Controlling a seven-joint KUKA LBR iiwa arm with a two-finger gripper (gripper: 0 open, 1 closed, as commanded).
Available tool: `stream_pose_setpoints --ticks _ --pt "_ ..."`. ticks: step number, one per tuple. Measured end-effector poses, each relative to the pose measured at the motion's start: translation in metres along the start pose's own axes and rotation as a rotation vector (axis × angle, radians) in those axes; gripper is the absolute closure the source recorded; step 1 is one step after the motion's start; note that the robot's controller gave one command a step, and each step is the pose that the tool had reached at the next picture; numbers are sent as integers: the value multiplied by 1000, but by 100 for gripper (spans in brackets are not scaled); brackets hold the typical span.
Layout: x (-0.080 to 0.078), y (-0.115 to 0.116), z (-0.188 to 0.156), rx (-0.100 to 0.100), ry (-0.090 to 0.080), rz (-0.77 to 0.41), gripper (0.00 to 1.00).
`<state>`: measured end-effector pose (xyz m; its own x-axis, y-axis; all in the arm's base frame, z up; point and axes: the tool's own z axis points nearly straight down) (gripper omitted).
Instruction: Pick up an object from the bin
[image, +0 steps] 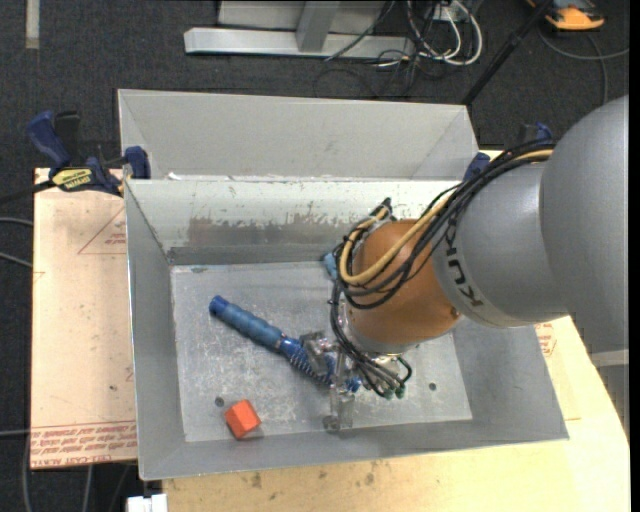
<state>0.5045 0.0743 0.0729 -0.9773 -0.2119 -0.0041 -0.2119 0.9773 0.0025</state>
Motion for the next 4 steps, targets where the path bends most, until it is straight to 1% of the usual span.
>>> stream_pose_setpoints --ticks 1,2,3,4 --pt "-39 -13 -20 3 -3 -12 0" --pt "-104 -13 3 3 -6 -15 0" --pt "-100 -14 4 3 2 -13 100" --pt "-106 -10 -149 4 -5 -25 100"
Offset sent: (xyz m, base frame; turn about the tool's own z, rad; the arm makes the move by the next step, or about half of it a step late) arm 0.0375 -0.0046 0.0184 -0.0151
